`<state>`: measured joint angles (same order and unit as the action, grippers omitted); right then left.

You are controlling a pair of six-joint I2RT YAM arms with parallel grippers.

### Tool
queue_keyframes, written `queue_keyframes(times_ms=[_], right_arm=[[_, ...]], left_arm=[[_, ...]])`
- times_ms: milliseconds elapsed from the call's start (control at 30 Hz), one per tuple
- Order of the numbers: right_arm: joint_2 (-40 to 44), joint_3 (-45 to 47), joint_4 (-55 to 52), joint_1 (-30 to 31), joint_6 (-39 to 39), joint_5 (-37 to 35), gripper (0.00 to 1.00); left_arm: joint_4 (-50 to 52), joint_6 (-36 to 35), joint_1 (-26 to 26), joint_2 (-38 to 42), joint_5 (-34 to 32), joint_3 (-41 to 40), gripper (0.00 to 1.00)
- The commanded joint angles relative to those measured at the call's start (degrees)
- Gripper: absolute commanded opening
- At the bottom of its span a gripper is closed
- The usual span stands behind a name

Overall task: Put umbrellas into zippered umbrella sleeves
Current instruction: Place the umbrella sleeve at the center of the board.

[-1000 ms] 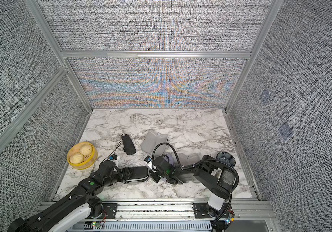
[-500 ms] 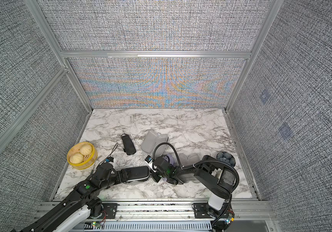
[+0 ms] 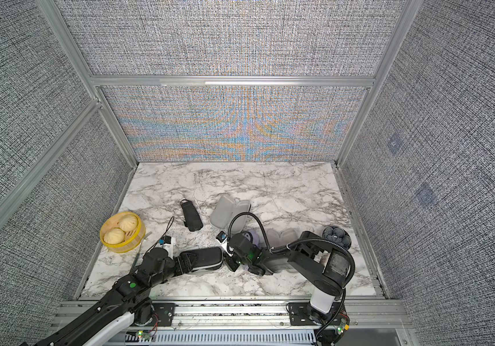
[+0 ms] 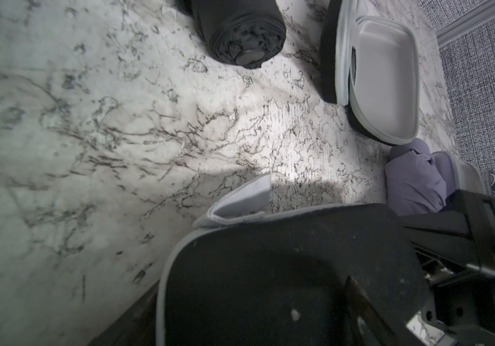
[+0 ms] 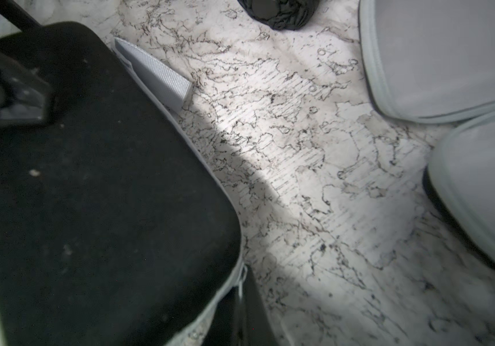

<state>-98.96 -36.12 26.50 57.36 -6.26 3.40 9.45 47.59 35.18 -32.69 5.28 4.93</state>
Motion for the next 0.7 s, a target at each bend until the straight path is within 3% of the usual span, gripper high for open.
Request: queue_keyframes(times_ms=[0, 433, 600, 667], right_arm=[[-0.52, -0.2, -1.73, 0.21, -1.03, 1.43, 0.0], [5.17, 3.58, -4.81, 0.69, 6.17, 7.35, 0.0], [5.89, 2.96, -6.52, 0.7, 8.07, 9.75, 0.0], [6.86, 3.42, -6.64, 0.65, 8.15, 10.68, 0.0]], left_arm=[[2.62, 1.27, 0.33, -1.08, 4.29, -1.1, 0.83], [1.15, -0.31, 0.33, -7.81, -3.14, -0.58, 0.56], [-3.94, -0.91, 0.33, -12.8, -3.88, -0.89, 0.4], [-4.74, -0.62, 0.32, -15.23, -4.97, -0.57, 0.39]])
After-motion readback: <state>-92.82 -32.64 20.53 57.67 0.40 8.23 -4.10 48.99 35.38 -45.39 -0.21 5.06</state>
